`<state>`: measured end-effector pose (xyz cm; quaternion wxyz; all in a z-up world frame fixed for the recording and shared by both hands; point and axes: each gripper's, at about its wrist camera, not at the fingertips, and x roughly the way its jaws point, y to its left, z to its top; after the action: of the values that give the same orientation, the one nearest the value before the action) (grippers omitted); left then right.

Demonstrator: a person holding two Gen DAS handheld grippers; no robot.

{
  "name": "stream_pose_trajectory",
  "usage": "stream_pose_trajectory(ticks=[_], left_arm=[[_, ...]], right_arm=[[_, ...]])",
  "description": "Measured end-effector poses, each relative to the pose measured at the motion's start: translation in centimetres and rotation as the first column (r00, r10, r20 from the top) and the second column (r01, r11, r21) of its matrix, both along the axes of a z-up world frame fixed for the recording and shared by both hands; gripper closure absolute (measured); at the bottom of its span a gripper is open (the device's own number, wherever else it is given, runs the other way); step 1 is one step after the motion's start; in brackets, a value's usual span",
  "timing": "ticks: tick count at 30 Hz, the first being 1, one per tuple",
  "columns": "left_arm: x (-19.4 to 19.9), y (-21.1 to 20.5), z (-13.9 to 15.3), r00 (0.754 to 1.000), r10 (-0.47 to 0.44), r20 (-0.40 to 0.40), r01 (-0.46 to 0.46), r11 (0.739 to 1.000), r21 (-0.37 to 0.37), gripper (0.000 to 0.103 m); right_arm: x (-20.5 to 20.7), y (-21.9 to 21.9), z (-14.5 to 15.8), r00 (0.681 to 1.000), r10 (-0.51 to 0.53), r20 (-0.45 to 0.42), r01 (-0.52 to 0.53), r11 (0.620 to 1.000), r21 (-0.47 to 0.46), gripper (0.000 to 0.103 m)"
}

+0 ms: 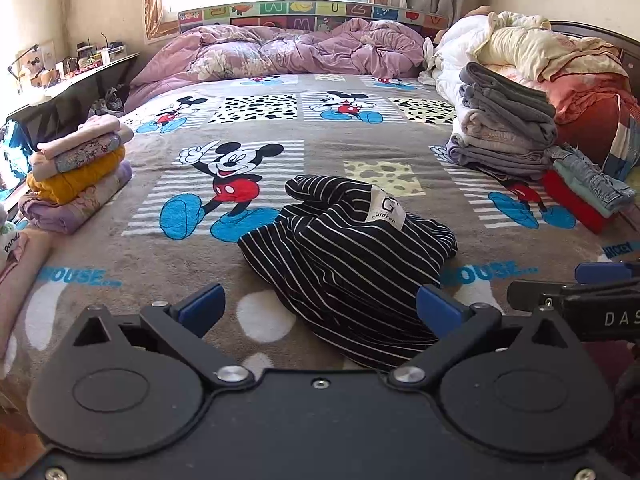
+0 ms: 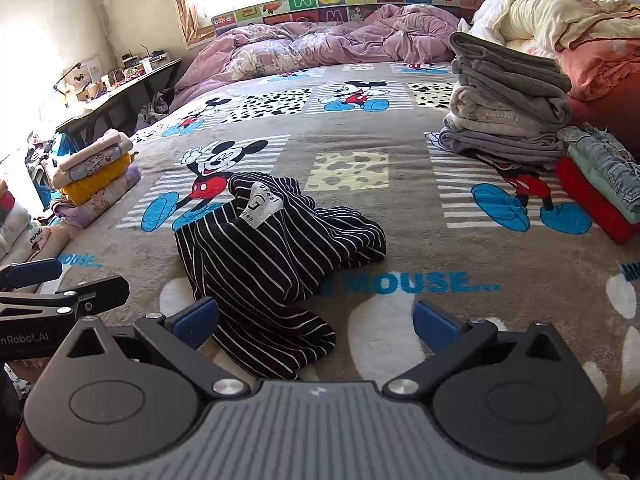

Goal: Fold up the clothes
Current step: 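Approach the crumpled striped garment with both grippers open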

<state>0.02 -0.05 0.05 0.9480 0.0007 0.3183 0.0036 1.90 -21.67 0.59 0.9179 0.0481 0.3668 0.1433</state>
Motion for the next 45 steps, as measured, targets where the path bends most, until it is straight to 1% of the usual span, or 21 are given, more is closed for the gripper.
stream_pose_trajectory(ticks=[3,5,11,31,45], left_arm=[[0.0,-0.1,0.1,1.000,0.004,-0.017,-0.005,1.000,-0.009,0.000],[0.1,-0.2,0.2,1.000,0.007,-0.029,-0.008,1.000,-0.014,0.000],[0.1,-0.4,0.4,0.998,0.014,-0.063,-0.016,0.999,-0.030,0.000],[0.0,-0.7,-0.1,0.997,0.001,-0.077,-0.005,0.999,-0.039,0.000],[0.1,-0.4,-0.3,0.996,0.010,-0.089,-0.014,0.999,-0.042,0.000]], right_arm=[[-0.2,0.1,0.1,1.000,0.012,0.005,-0.012,1.000,-0.004,0.000],[-0.3,0.0,0.1,1.000,0.010,-0.008,-0.010,1.000,0.003,0.000],[-0.4,0.4,-0.7,1.000,0.012,-0.011,-0.012,1.000,-0.018,0.000],[-0.5,0.5,-1.0,1.000,0.016,-0.023,-0.016,1.000,-0.023,0.000],[-0.6,0.4,-1.1,0.999,0.016,-0.028,-0.017,1.000,-0.023,0.000]])
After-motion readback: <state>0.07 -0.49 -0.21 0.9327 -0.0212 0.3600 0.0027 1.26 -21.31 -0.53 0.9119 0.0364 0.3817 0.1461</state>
